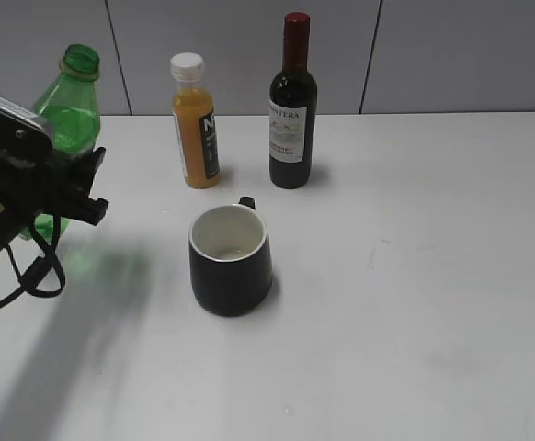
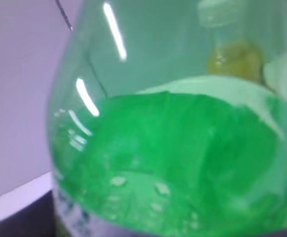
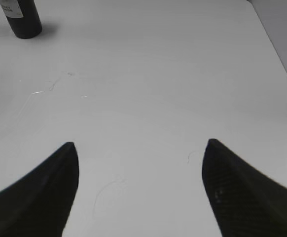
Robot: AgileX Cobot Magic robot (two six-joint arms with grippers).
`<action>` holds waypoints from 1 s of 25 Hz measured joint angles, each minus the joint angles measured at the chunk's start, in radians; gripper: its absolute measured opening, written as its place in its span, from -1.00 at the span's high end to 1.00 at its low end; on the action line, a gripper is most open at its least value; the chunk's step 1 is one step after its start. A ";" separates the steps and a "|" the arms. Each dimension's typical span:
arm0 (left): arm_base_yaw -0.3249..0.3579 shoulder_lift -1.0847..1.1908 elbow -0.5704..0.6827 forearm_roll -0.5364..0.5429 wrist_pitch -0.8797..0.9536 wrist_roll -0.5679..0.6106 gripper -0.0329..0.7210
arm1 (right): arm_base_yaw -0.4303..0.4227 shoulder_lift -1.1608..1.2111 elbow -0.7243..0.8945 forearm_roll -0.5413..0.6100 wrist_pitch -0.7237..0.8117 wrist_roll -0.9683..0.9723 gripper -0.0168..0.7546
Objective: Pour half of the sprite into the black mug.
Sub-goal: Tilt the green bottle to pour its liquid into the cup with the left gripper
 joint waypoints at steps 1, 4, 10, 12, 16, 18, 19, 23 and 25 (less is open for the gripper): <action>-0.013 -0.007 0.012 -0.010 -0.001 0.025 -0.36 | 0.000 0.000 0.000 0.000 0.000 0.000 -0.57; -0.060 -0.030 0.047 -0.040 -0.001 0.101 -0.35 | 0.000 0.000 0.000 0.000 0.000 0.000 -0.57; -0.140 -0.041 0.062 -0.160 0.000 0.312 -0.35 | 0.000 0.000 0.000 0.000 0.000 0.000 -0.57; -0.165 -0.041 0.062 -0.187 0.000 0.388 -0.35 | 0.000 0.000 0.000 0.000 0.000 0.000 -0.57; -0.181 -0.042 0.062 -0.202 0.000 0.495 -0.35 | 0.000 0.000 0.000 0.000 0.000 0.000 -0.57; -0.181 -0.042 0.062 -0.214 0.000 0.555 -0.35 | 0.000 0.000 0.000 0.000 0.000 0.000 -0.57; -0.181 -0.042 0.062 -0.221 0.000 0.582 -0.35 | 0.000 0.000 0.000 0.000 0.000 0.000 -0.57; -0.181 -0.042 0.062 -0.229 0.001 0.667 -0.35 | 0.000 0.000 0.000 0.000 0.000 0.000 -0.57; -0.181 -0.042 0.062 -0.237 0.003 0.707 -0.35 | 0.000 0.000 0.000 0.000 0.000 0.000 -0.57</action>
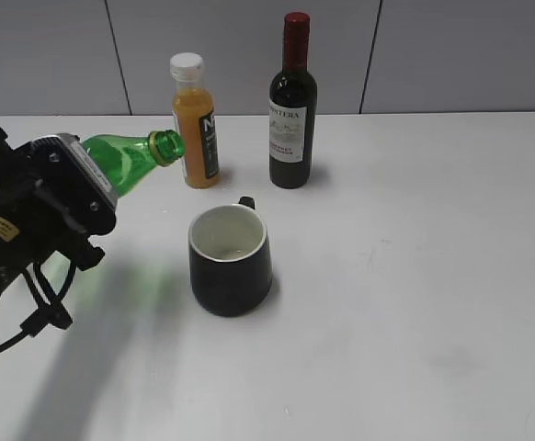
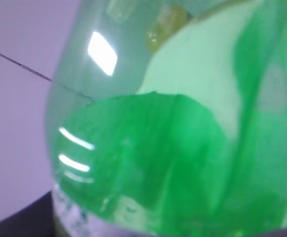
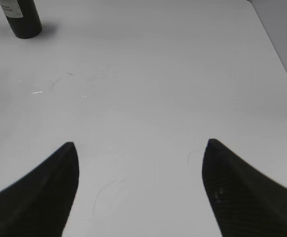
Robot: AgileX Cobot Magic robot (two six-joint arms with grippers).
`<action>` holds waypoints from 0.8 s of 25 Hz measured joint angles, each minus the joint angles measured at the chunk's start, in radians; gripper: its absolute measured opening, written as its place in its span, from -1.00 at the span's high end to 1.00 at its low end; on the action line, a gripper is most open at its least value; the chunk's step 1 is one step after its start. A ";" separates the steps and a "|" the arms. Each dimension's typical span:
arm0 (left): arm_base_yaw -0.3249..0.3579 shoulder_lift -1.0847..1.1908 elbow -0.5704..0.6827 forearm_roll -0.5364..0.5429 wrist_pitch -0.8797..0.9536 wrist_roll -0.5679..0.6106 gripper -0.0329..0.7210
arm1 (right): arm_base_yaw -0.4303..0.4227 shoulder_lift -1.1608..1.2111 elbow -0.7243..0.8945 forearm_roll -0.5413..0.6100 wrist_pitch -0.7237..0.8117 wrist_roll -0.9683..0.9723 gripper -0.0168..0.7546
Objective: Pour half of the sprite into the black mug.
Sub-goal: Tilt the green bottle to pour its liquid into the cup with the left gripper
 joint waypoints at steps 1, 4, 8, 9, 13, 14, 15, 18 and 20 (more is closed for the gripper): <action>0.000 0.000 0.000 -0.004 0.001 0.013 -0.35 | 0.000 0.000 0.000 0.000 0.000 0.000 -0.57; 0.000 0.000 0.000 -0.025 0.002 0.029 -0.35 | 0.000 0.000 0.000 0.000 0.000 0.000 -0.57; 0.000 0.000 0.000 -0.042 0.003 0.044 -0.35 | 0.000 0.000 0.000 0.000 0.000 0.000 -0.57; 0.000 0.000 0.000 -0.043 0.004 0.050 -0.35 | 0.000 0.000 0.000 0.000 0.000 0.000 -0.57; 0.000 0.000 0.000 -0.045 0.006 0.086 -0.35 | 0.000 0.000 0.000 0.000 0.000 0.000 -0.57; 0.000 0.000 0.000 -0.046 0.006 0.101 -0.35 | 0.000 0.000 0.000 0.000 0.000 0.000 -0.57; 0.000 0.000 0.000 -0.048 0.007 0.116 -0.35 | 0.000 0.000 0.000 0.000 0.000 0.000 -0.57; 0.000 0.000 -0.002 -0.052 0.013 0.158 -0.35 | 0.000 0.000 0.000 0.000 0.000 0.000 -0.57; 0.000 0.000 -0.009 -0.060 0.018 0.186 -0.35 | 0.000 0.000 0.000 0.000 0.000 0.000 -0.57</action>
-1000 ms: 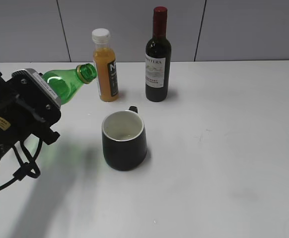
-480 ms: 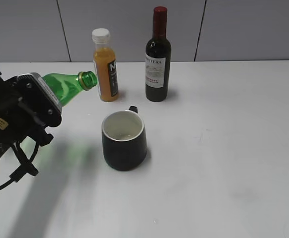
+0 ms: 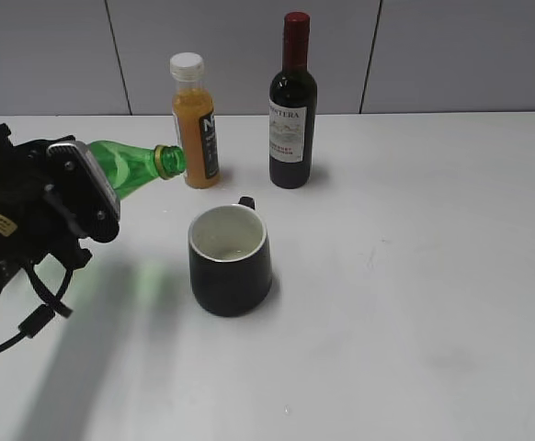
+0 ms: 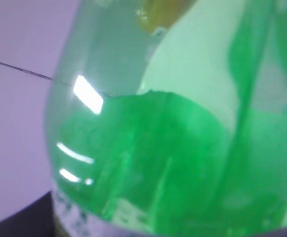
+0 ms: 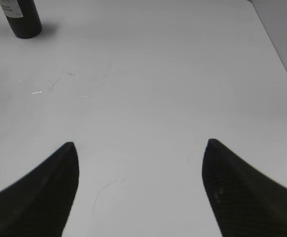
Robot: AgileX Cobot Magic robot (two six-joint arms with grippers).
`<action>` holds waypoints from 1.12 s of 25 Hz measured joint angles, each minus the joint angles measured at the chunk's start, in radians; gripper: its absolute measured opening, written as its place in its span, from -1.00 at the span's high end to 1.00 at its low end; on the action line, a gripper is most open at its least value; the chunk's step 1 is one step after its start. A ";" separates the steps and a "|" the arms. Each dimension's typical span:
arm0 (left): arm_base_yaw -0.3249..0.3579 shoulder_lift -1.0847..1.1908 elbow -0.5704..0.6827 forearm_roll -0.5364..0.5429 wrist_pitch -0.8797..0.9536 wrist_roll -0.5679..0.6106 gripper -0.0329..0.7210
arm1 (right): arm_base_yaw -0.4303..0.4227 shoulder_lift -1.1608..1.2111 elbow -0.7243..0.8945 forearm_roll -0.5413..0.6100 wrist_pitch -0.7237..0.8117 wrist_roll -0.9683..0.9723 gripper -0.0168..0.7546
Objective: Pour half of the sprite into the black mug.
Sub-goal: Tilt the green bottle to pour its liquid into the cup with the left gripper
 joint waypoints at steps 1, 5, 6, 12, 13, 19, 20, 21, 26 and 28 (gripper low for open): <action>0.000 0.000 -0.006 -0.004 0.002 0.018 -0.35 | 0.000 0.000 0.000 0.000 0.000 0.000 -0.57; 0.000 0.000 -0.015 -0.014 0.001 0.080 -0.35 | 0.000 0.000 0.000 0.000 0.000 0.000 -0.57; 0.000 0.000 -0.015 -0.015 0.001 0.092 -0.34 | 0.000 0.000 0.000 0.000 0.000 0.000 -0.57; 0.000 0.000 -0.016 -0.018 0.002 0.150 -0.34 | 0.000 0.000 0.000 0.000 0.000 0.000 -0.57; 0.000 0.000 -0.016 -0.018 0.002 0.157 -0.34 | 0.000 0.000 0.000 0.000 0.000 0.000 -0.57; 0.000 0.000 -0.017 -0.025 0.001 0.217 -0.34 | 0.000 0.000 0.000 0.000 0.000 0.000 -0.57; 0.000 0.000 -0.017 -0.025 0.000 0.223 -0.34 | 0.000 0.000 0.000 0.000 0.000 0.000 -0.57; 0.000 0.000 -0.017 -0.026 0.000 0.230 -0.34 | 0.000 0.000 0.000 0.000 0.000 0.000 -0.57; 0.000 0.000 -0.039 -0.029 -0.001 0.276 -0.34 | 0.000 0.000 0.000 0.000 0.000 0.000 -0.57; 0.000 0.000 -0.051 -0.029 -0.005 0.296 -0.34 | 0.000 0.000 0.000 0.000 0.000 0.000 -0.57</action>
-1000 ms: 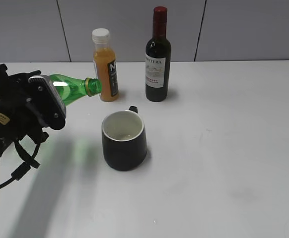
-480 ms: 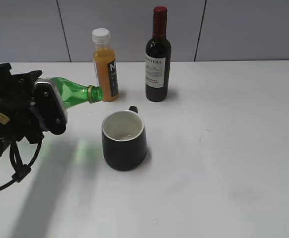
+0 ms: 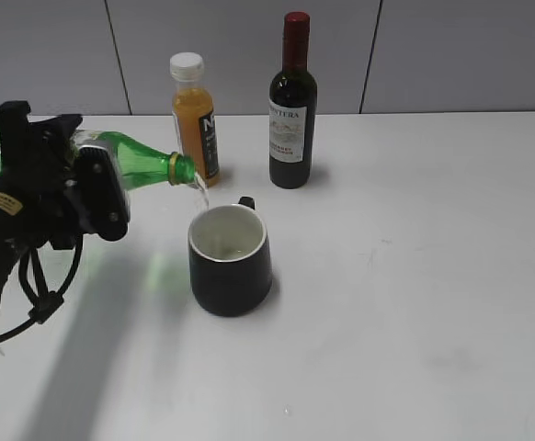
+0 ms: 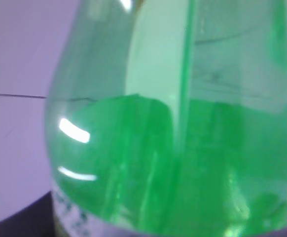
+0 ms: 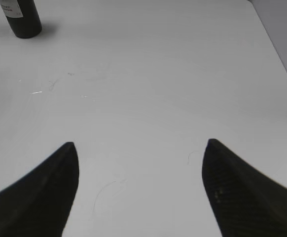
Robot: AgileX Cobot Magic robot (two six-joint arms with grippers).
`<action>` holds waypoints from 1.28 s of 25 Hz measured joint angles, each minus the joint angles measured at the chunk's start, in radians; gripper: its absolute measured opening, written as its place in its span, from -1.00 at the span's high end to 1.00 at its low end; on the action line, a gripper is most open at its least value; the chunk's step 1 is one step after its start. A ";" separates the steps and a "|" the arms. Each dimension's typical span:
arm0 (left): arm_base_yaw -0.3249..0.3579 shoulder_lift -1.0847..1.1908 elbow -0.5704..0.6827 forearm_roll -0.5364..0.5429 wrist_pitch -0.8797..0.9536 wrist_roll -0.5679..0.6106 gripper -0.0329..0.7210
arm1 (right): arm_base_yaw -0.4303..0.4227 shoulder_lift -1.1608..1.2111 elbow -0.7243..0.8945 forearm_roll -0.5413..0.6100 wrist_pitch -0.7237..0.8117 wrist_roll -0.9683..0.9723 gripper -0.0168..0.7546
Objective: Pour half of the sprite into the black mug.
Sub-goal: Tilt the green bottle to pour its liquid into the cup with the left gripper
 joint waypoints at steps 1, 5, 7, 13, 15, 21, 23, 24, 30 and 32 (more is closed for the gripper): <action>0.000 0.000 -0.005 0.000 -0.003 0.017 -0.34 | 0.000 0.000 0.000 0.000 0.000 0.000 -0.57; 0.000 0.000 -0.007 -0.005 -0.021 0.081 -0.34 | 0.000 0.000 0.000 0.000 0.000 0.000 -0.57; 0.000 0.000 -0.007 -0.005 -0.035 0.105 -0.34 | 0.000 0.000 0.000 0.000 0.000 0.000 -0.57; 0.000 0.000 -0.009 -0.005 -0.066 0.135 -0.34 | 0.000 0.000 0.000 0.000 0.000 0.000 -0.57; 0.000 0.000 -0.009 -0.005 -0.067 0.135 -0.34 | 0.000 0.000 0.000 0.000 0.000 0.000 -0.57; 0.000 0.000 -0.009 -0.005 -0.066 0.117 -0.34 | 0.000 0.000 0.000 0.000 0.000 0.000 -0.57; 0.000 0.000 -0.009 -0.004 -0.060 0.105 -0.34 | 0.000 0.000 0.000 0.000 0.000 0.000 -0.57; 0.000 0.000 -0.009 -0.004 -0.057 0.103 -0.34 | 0.000 0.000 0.000 0.000 0.000 0.000 -0.57; 0.000 0.000 -0.011 -0.004 -0.048 0.104 -0.34 | 0.000 0.000 0.000 0.000 0.000 0.000 -0.57; 0.000 0.000 -0.012 -0.001 -0.037 0.104 -0.34 | 0.000 0.000 0.000 0.000 0.000 0.000 -0.57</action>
